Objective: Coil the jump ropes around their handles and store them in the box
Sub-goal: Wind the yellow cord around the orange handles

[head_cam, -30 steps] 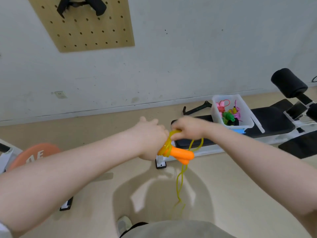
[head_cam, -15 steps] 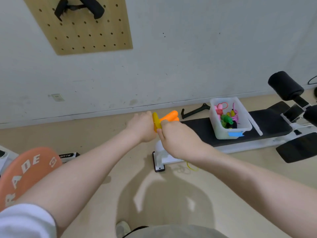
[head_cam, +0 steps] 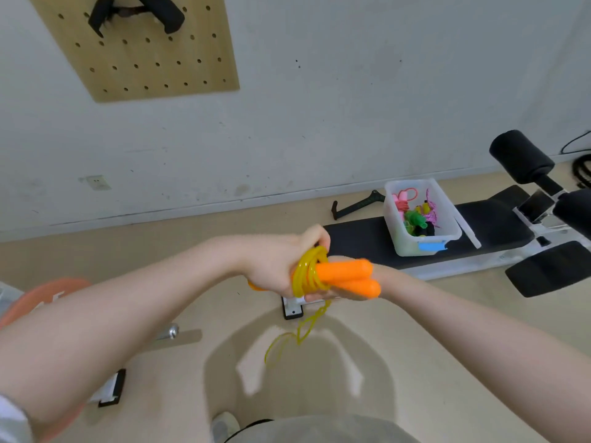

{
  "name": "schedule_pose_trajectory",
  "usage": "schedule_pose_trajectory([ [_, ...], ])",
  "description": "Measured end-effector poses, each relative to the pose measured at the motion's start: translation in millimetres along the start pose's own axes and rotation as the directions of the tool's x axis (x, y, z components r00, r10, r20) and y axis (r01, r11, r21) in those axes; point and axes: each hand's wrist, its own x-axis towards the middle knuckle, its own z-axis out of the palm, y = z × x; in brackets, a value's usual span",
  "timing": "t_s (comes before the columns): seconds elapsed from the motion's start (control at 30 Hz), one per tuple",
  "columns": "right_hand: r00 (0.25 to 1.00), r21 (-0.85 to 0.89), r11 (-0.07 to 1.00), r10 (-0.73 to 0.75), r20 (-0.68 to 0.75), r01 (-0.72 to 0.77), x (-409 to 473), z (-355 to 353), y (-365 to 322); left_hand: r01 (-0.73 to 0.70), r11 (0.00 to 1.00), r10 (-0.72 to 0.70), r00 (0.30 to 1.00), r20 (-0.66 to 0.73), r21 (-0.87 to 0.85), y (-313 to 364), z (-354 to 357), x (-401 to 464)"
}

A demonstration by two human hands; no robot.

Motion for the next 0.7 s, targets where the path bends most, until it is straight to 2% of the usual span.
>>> schedule_pose_trajectory([
  [0.07,0.999,-0.277,0.96,-0.052,-0.002,0.049,6,-11,0,0.085,0.989,-0.095,0.993,0.075,0.123,5,6,-5],
  [0.1,0.997,-0.386,0.92,-0.07,0.015,0.07,9,-17,-2,0.136,0.961,-0.153,0.987,0.054,0.241,9,9,-6],
  [0.17,0.998,-0.571,0.82,-0.058,-0.024,0.034,12,-32,-10,0.23,0.854,-0.215,0.973,-0.086,0.466,17,10,-7],
  [0.23,0.992,-0.681,0.73,-0.045,-0.114,-0.046,13,-50,-22,0.348,0.723,-0.224,0.935,-0.273,0.597,20,9,-4],
  [0.33,0.986,-0.692,0.718,-0.056,-0.16,-0.072,13,-67,-41,0.504,0.569,-0.252,0.859,-0.446,0.65,23,15,5],
  [0.47,0.989,-0.574,0.816,-0.025,-0.147,-0.065,15,-61,-54,0.614,0.481,-0.337,0.788,-0.515,0.625,8,19,24],
  [0.57,0.981,-0.614,0.786,-0.057,-0.185,-0.069,13,-44,-58,0.643,0.509,-0.41,0.766,-0.496,0.573,-5,15,35],
  [0.7,0.918,-0.634,0.74,-0.058,-0.391,-0.223,17,-25,-52,0.615,0.591,-0.471,0.789,-0.395,0.522,-9,7,41],
])
